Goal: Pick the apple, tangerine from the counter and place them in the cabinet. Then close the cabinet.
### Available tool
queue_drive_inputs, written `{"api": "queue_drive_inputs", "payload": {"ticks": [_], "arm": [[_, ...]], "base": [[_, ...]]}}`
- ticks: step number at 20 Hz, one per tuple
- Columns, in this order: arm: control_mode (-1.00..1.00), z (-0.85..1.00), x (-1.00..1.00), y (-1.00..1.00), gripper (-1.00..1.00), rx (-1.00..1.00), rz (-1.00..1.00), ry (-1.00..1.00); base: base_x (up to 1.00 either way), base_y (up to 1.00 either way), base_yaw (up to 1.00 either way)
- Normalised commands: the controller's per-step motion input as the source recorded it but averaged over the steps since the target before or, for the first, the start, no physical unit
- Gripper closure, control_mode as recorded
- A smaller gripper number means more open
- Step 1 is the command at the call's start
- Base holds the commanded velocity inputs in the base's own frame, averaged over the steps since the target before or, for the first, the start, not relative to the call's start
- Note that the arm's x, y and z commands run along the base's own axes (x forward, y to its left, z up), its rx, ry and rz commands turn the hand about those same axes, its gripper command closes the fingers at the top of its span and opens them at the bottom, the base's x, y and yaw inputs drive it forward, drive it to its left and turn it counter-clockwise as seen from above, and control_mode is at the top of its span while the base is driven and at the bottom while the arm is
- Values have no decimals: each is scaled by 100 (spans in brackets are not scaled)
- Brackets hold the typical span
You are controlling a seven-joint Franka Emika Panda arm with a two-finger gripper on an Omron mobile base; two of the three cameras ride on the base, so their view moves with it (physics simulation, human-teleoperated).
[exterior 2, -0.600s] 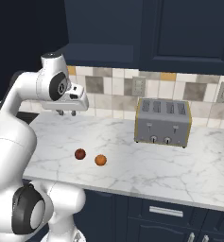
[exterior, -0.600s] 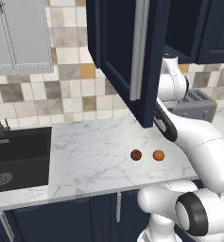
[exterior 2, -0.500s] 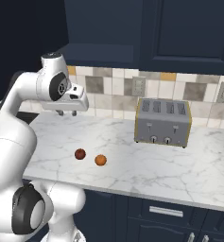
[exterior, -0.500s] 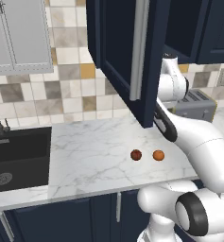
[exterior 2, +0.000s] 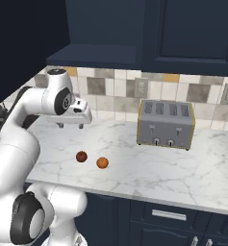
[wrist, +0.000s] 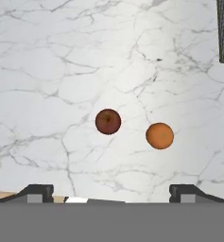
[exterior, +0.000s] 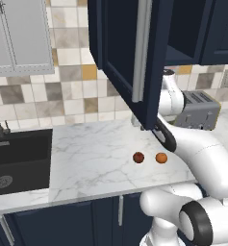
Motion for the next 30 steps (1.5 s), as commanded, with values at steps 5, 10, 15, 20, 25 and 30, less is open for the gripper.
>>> {"api": "queue_drive_inputs", "payload": {"ticks": [5,10,15,20,25,30], "arm": [[-100,-58,41,0,-100,0,0,0],[-100,-53,36,0,-100,2,0,0],[-100,-53,12,0,-100,5,0,1],[-100,-51,0,0,-100,5,0,7],[-100,-47,2,1,-100,1,0,1],[-100,-39,17,4,-100,0,0,0]], "base": [[0,0,0],[0,0,0],[0,0,0],[0,0,0],[0,0,0],[0,0,0]]}}
